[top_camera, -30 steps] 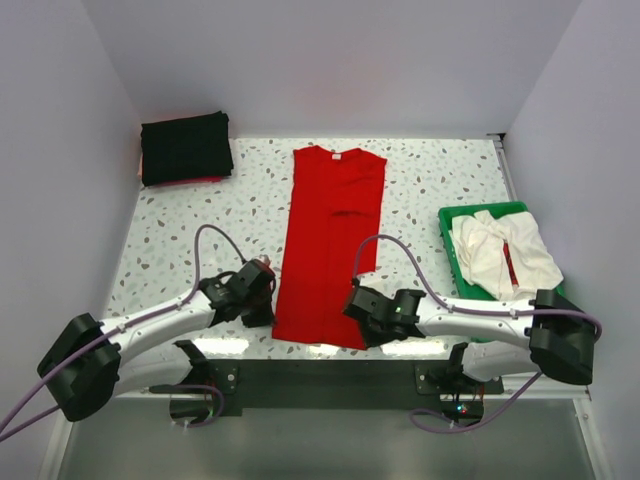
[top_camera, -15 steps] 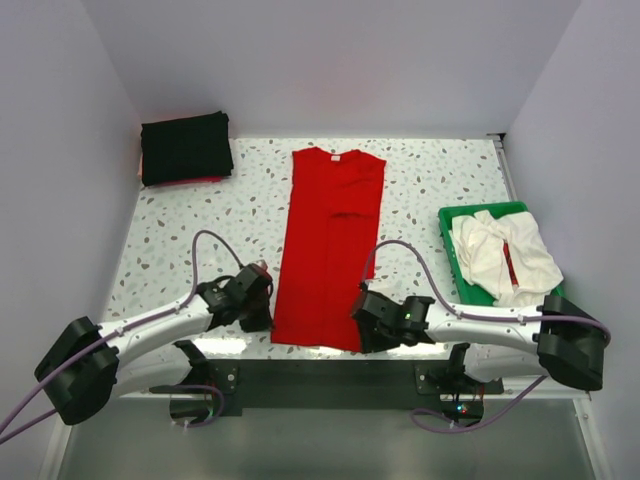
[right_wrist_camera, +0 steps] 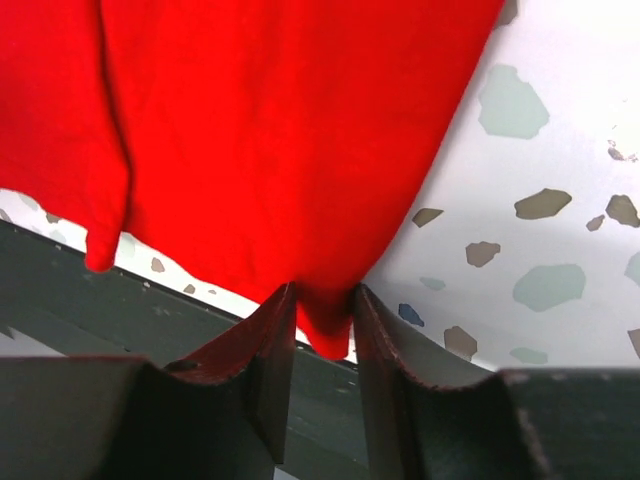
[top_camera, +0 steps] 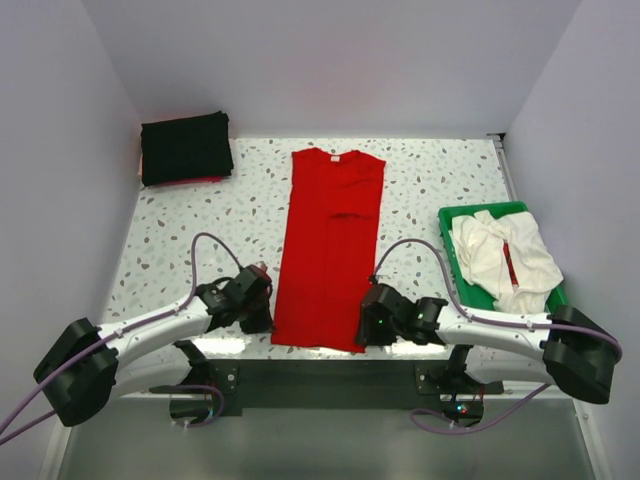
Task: Fold and stack the t-shirts
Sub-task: Fold the tshirt
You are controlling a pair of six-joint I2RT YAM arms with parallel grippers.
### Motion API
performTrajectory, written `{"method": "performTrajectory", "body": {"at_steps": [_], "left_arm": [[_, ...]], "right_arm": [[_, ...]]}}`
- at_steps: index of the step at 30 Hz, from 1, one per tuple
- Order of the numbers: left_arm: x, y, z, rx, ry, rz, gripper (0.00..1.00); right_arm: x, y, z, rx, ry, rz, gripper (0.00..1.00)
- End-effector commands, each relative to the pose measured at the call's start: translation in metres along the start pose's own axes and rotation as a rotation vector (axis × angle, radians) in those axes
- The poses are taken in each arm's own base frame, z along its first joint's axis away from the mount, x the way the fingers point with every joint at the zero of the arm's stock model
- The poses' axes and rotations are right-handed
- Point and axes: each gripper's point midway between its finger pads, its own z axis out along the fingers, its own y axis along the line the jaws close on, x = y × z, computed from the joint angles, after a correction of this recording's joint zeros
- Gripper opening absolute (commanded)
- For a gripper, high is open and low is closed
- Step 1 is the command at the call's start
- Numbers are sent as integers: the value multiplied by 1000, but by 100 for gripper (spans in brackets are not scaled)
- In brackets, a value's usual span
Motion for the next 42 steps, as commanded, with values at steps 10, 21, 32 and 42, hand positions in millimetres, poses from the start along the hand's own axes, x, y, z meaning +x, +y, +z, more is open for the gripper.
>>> {"method": "performTrajectory", "body": {"at_steps": [10,21,32,42], "left_arm": [[-1,-18,-21,73,-12,5,0],[-73,-71,-36,145,-181,59,0],[-196,-113,-16,139,-354,-40,0],[-273,-104,20,94,-394,-134,0]], "right_arm": [[0,-26,-36,72,-12,-15,8],[-78,-8,-52,137,-190,-144,5],[-218,-10,-36,224,-335,-82,2],[-294,-37,-16,211,-355,36,0]]}}
